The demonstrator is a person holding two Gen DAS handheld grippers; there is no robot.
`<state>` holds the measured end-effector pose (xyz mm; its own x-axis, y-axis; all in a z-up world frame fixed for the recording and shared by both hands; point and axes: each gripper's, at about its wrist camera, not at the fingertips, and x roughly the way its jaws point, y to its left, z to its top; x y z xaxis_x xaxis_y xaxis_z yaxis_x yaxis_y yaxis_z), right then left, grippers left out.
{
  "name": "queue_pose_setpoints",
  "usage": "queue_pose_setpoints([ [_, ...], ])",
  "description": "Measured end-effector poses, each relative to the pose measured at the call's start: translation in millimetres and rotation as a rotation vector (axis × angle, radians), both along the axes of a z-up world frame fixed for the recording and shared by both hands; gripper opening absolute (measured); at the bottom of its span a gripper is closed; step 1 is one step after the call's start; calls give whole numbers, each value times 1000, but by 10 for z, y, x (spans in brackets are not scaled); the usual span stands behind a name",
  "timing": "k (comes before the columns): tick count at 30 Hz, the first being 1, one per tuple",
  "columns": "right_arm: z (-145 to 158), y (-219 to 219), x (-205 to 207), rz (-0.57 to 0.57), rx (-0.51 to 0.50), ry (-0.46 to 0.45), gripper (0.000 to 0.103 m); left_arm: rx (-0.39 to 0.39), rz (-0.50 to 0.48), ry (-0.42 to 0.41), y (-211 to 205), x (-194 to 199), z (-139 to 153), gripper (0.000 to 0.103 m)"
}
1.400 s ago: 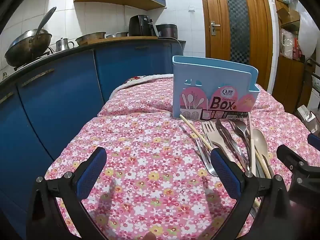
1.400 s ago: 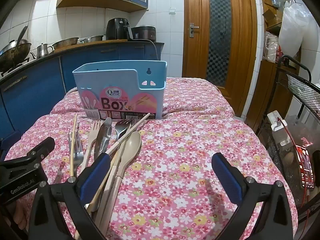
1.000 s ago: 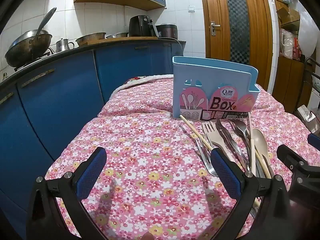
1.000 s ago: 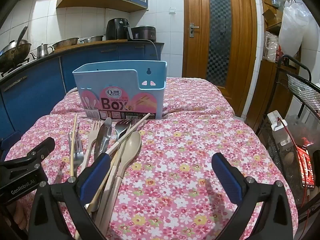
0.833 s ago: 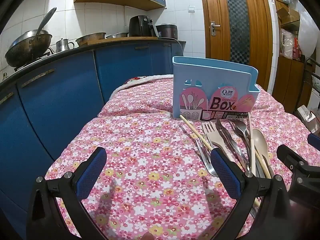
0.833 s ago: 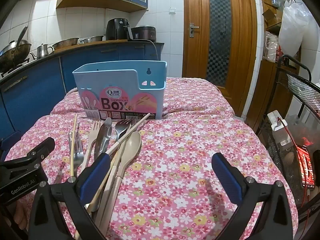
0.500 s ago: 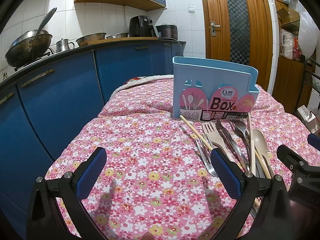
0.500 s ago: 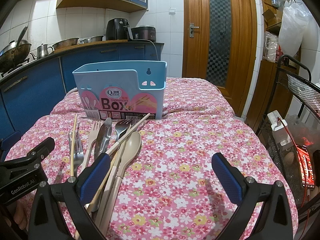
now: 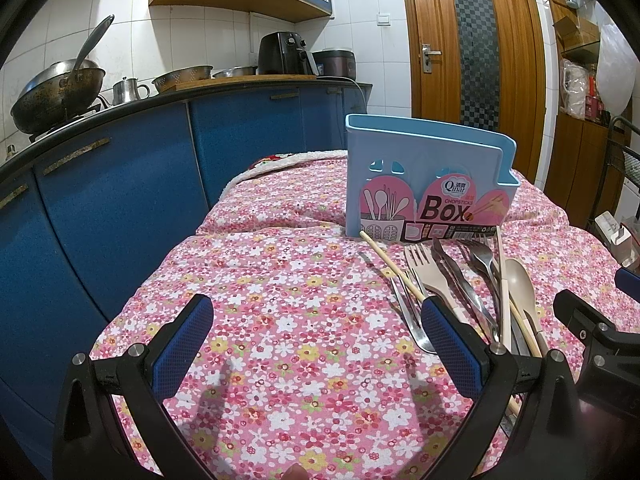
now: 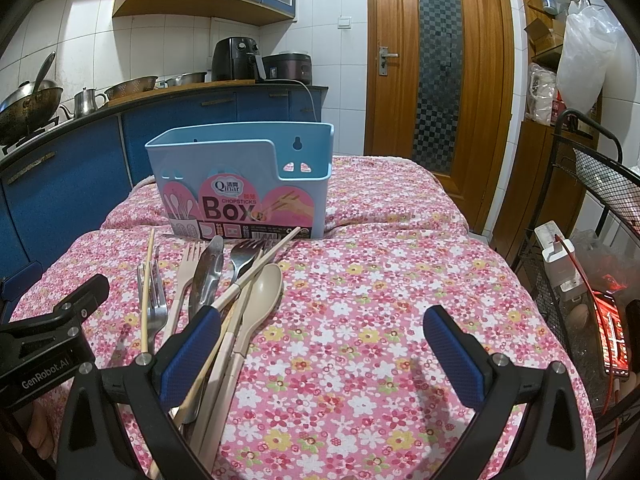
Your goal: Organize utensils
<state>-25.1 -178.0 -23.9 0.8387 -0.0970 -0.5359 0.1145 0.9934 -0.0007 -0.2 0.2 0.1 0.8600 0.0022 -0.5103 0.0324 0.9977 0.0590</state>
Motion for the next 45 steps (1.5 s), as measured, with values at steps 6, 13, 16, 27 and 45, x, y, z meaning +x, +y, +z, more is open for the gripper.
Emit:
queue_pose_setpoints([
  [6, 2, -2, -2, 0, 1, -1, 103, 0, 0, 0, 1, -1, 0, 103],
  [13, 4, -2, -3, -1, 0, -1, 103, -2, 0, -2, -3, -6, 0, 103],
  [16, 4, -2, -4, 0, 0, -2, 103, -2, 0, -2, -3, -7, 0, 103],
  [27, 2, 0, -5, 1, 1, -1, 103, -3, 0, -4, -2, -8, 0, 103],
  [45, -2, 0, -8, 0, 1, -3, 103, -4, -1, -7, 21, -28, 50, 103],
])
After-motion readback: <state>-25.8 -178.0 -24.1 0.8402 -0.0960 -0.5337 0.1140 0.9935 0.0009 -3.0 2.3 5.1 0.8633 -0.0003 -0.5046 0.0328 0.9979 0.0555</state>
